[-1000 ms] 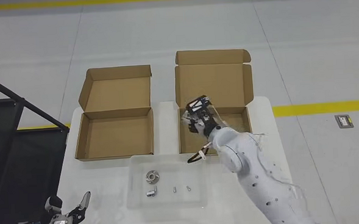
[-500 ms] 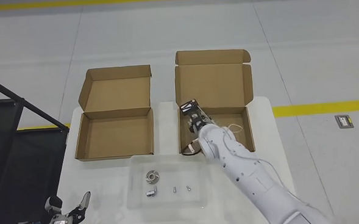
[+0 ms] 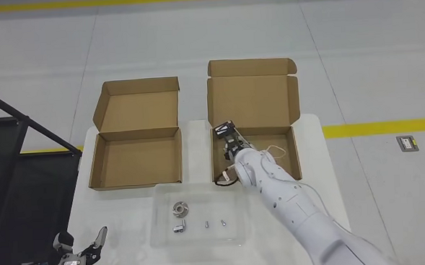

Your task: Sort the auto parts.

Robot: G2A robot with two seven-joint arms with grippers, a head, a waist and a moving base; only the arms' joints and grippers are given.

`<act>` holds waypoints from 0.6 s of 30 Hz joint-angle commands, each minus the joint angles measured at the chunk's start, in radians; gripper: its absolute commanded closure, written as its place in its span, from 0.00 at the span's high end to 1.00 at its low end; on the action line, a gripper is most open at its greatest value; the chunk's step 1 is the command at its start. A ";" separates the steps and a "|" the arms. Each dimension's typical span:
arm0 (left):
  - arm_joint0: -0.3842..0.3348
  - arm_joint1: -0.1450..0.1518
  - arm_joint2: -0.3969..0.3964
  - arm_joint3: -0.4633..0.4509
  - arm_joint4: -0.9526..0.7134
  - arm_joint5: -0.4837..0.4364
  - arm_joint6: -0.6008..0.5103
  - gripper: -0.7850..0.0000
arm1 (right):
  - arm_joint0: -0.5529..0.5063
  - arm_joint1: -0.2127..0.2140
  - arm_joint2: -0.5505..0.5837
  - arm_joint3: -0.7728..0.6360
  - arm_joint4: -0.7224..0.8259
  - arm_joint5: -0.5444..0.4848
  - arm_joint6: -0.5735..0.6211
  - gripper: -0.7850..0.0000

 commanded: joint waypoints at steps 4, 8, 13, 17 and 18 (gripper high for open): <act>0.000 0.000 0.000 0.000 0.000 0.000 0.000 1.00 | 0.010 -0.009 0.005 0.022 0.002 -0.004 -0.010 0.79; 0.000 0.000 0.000 0.000 0.000 0.000 0.000 1.00 | 0.013 -0.011 0.015 0.028 0.001 -0.001 -0.020 0.85; 0.000 0.000 0.000 0.000 0.000 0.000 0.000 1.00 | 0.008 -0.006 0.036 0.012 0.000 -0.002 -0.043 0.87; 0.000 0.000 0.000 0.000 0.000 0.000 0.000 1.00 | -0.009 0.010 0.063 -0.050 -0.011 -0.032 -0.065 0.89; 0.000 0.000 0.000 0.000 0.000 0.000 0.000 1.00 | -0.017 0.016 0.071 -0.076 -0.018 -0.044 -0.067 0.90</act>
